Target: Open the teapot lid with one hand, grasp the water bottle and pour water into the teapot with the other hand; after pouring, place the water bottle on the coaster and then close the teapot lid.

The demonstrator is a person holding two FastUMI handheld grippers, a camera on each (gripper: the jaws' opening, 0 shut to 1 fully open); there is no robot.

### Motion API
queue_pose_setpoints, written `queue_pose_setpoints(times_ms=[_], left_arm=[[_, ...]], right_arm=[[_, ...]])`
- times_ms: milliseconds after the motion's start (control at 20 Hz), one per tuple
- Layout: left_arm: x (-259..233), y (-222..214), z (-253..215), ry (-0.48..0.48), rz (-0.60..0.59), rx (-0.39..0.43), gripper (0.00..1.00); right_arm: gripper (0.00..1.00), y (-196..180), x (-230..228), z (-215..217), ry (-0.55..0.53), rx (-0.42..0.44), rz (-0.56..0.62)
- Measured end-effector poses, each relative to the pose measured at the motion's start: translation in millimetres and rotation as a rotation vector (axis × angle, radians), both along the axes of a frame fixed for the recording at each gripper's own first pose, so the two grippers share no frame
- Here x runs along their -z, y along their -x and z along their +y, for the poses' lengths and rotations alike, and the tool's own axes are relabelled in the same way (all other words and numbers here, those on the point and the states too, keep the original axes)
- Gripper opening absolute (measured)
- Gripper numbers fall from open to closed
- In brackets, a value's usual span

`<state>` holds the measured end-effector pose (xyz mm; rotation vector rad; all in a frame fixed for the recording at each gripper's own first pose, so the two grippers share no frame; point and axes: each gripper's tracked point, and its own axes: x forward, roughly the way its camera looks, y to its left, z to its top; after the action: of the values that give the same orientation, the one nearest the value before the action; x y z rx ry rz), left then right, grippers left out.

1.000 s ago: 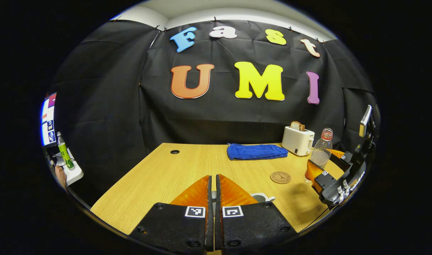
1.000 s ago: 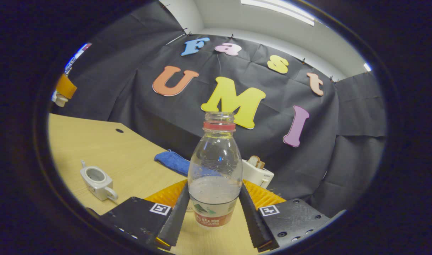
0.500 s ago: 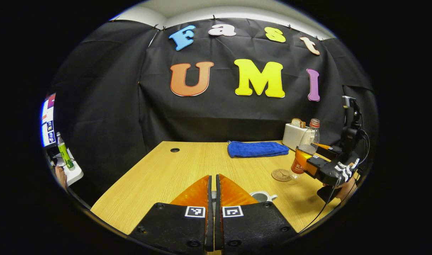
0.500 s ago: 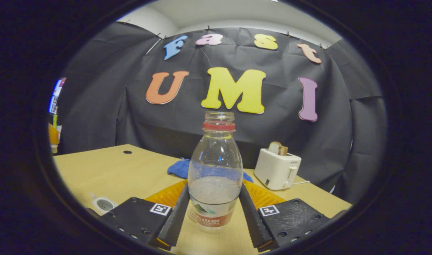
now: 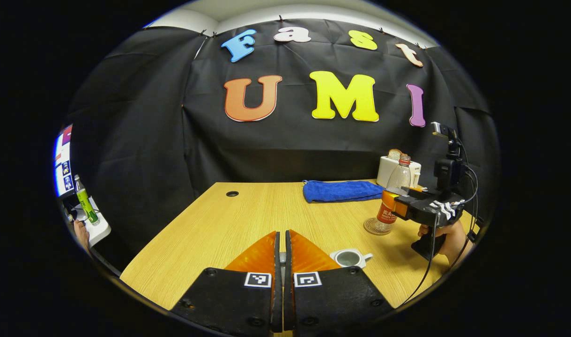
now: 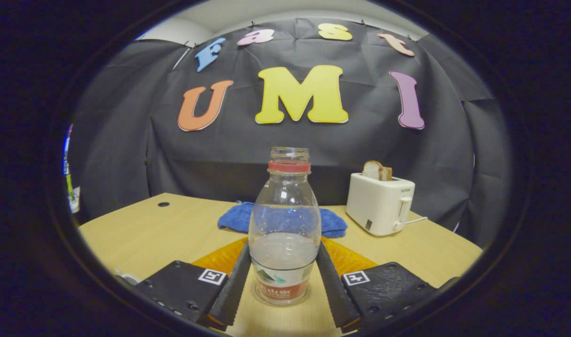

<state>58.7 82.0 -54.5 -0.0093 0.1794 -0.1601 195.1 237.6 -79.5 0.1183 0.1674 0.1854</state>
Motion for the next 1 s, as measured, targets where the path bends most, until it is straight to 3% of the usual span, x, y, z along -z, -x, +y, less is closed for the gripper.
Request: queue_pose_setpoints(times_ms=[500, 550, 750, 850, 1000], left_arm=[[7, -3, -2, -0.027, 0.018, -0.006, 0.04], [6, -2, -2, -0.026, 0.017, -0.003, 0.04], [6, -2, -9, -0.022, 0.017, 0.012, 0.04], [8, -3, -12, -0.029, 0.021, 0.018, 0.04], [7, 0, -20, -0.039, 0.016, 0.03, 0.04]], right_arm=[[0.8, -11, 7, 1, -0.001, 0.016, 0.007], [0.75, -11, 9, 2, -0.007, 0.015, 0.015], [0.84, -8, 9, 1, -0.014, 0.011, 0.025], [0.96, -3, 5, -2, -0.035, 0.003, 0.02], [0.98, 6, -4, -12, -0.045, 0.002, 0.01]])
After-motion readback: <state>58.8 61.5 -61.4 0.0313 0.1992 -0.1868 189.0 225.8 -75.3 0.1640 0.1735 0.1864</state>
